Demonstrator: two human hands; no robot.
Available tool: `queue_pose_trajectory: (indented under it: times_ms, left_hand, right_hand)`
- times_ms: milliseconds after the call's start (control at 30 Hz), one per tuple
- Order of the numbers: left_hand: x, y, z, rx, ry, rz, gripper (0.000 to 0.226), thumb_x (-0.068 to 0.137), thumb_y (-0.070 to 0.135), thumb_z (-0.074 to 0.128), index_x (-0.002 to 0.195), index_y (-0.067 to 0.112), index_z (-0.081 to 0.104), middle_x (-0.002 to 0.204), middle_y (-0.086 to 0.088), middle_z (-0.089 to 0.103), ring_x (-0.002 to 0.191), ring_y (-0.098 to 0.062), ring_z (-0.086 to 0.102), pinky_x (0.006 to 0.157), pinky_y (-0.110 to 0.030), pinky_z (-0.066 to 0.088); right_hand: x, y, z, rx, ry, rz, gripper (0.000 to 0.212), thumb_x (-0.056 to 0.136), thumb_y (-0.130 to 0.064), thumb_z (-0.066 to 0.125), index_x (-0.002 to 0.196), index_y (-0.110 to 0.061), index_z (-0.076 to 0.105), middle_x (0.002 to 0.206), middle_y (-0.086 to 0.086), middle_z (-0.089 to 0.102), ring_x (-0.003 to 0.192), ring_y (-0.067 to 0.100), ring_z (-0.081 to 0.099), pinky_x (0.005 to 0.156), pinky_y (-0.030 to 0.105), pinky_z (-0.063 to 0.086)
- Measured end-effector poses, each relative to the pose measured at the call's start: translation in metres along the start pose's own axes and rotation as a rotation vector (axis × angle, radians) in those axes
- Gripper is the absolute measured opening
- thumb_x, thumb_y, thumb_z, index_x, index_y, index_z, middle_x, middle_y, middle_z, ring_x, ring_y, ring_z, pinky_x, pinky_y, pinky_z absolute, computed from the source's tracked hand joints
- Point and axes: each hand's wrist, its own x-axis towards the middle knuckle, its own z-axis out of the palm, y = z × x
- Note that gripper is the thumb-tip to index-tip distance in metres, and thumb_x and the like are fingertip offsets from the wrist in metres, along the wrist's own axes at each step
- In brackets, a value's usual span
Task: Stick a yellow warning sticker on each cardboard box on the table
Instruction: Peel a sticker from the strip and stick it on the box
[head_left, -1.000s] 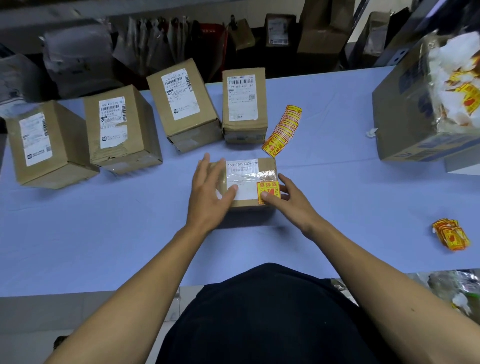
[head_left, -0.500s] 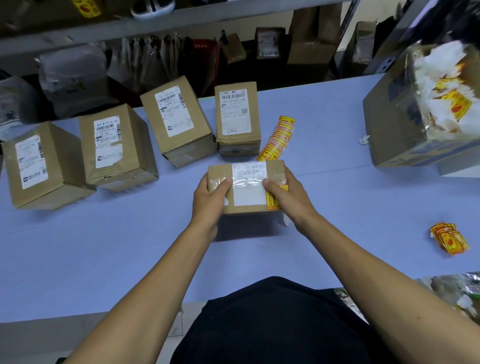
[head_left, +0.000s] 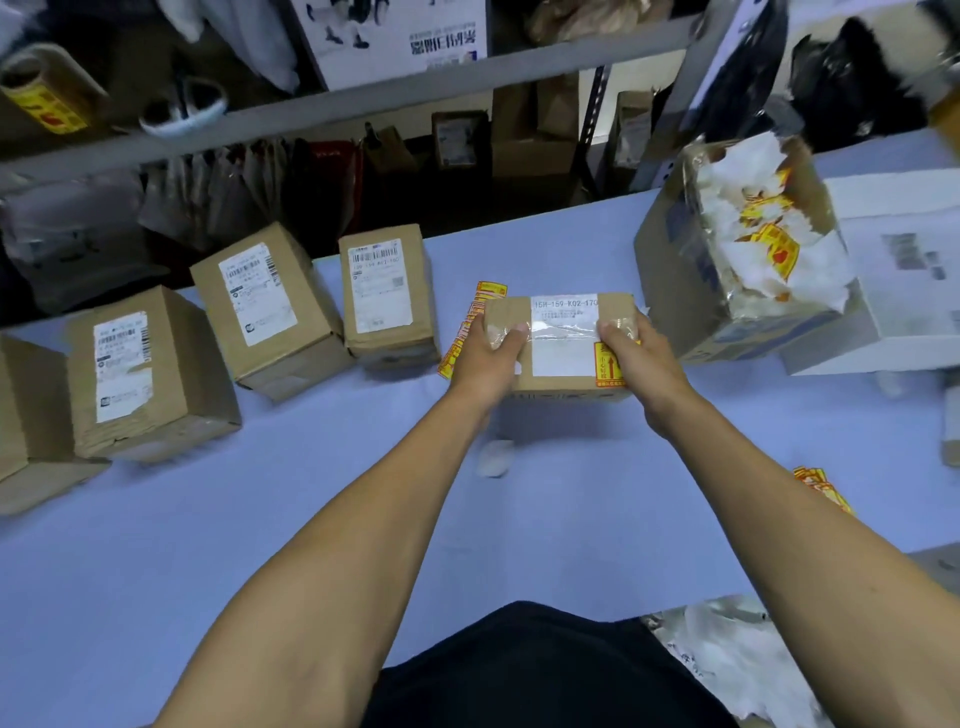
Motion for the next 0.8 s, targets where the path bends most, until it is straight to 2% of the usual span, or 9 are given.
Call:
queue_pose_trajectory:
  times_ms: [67,167,233,333,567,633,700,800]
  left_hand:
    - [0.011,-0.002,0.01,0.041,0.005,-0.014,0.024,0.097,0.033,0.057,0.121,0.029,0.054,0.107,0.01,0.066,0.095,-0.009,0.063,0.073,-0.024,0.051]
    - [0.027,-0.005,0.023,0.097,-0.009,-0.044,0.035,0.096,0.037,0.057,0.129,0.025,0.053,0.117,0.002,0.066,0.106,-0.019,0.063,0.091,-0.036,0.053]
    - [0.035,-0.006,0.031,0.128,-0.014,-0.05,0.041,0.096,0.038,0.057,0.133,0.023,0.052,0.122,0.0,0.065,0.109,-0.02,0.063,0.094,-0.037,0.052]
    - [0.043,-0.008,0.04,0.139,-0.007,-0.054,0.042,0.096,0.039,0.057,0.135,0.024,0.052,0.122,0.002,0.066,0.107,-0.017,0.063,0.084,-0.028,0.052]
    - [0.046,-0.009,0.042,0.176,0.006,-0.023,0.04,0.097,0.042,0.056,0.134,0.027,0.051,0.116,0.009,0.066,0.1,-0.007,0.065,0.074,-0.021,0.053]
    - [0.045,-0.007,0.041,0.204,-0.004,-0.018,0.044,0.098,0.042,0.056,0.137,0.022,0.05,0.122,0.003,0.066,0.108,-0.015,0.064,0.087,-0.031,0.055]
    - [0.043,-0.002,0.039,0.276,-0.027,-0.028,0.051,0.097,0.045,0.054,0.14,0.019,0.047,0.129,-0.003,0.064,0.115,-0.023,0.062,0.1,-0.041,0.051]
    - [0.042,0.011,0.033,0.499,-0.009,-0.008,0.061,0.096,0.046,0.054,0.145,0.013,0.039,0.131,-0.006,0.063,0.12,-0.026,0.058,0.099,-0.035,0.047]
  right_hand:
    - [0.012,0.003,-0.006,0.009,0.0,0.019,0.027,0.099,-0.033,0.056,0.125,-0.036,0.057,0.103,-0.017,0.069,0.068,-0.014,0.066,0.051,0.005,0.046]
    - [0.029,0.01,-0.015,0.019,0.013,0.038,0.026,0.099,-0.032,0.056,0.125,-0.031,0.06,0.1,-0.013,0.07,0.067,-0.012,0.067,0.051,0.006,0.046]
    - [0.037,0.015,-0.02,0.013,0.02,0.051,0.029,0.099,-0.034,0.057,0.127,-0.029,0.06,0.101,-0.012,0.071,0.069,-0.009,0.068,0.052,0.007,0.047]
    - [0.046,0.021,-0.027,-0.008,0.021,0.063,0.035,0.098,-0.039,0.056,0.132,-0.03,0.058,0.106,-0.013,0.07,0.081,-0.005,0.067,0.059,0.01,0.048]
    - [0.053,0.028,-0.029,-0.069,0.021,0.003,0.039,0.098,-0.044,0.054,0.134,-0.029,0.057,0.105,-0.021,0.067,0.095,-0.003,0.064,0.077,0.02,0.047]
    - [0.053,0.027,-0.03,-0.092,0.017,-0.008,0.041,0.098,-0.045,0.055,0.135,-0.029,0.056,0.114,-0.014,0.068,0.103,0.006,0.065,0.087,0.025,0.047]
    - [0.051,0.022,-0.031,-0.128,0.02,-0.004,0.046,0.096,-0.047,0.057,0.138,-0.027,0.054,0.123,-0.006,0.068,0.109,0.013,0.064,0.093,0.03,0.048]
    - [0.046,0.007,-0.031,-0.311,0.11,-0.048,0.065,0.092,-0.047,0.062,0.148,-0.018,0.043,0.137,0.002,0.061,0.122,0.022,0.058,0.103,0.038,0.046]
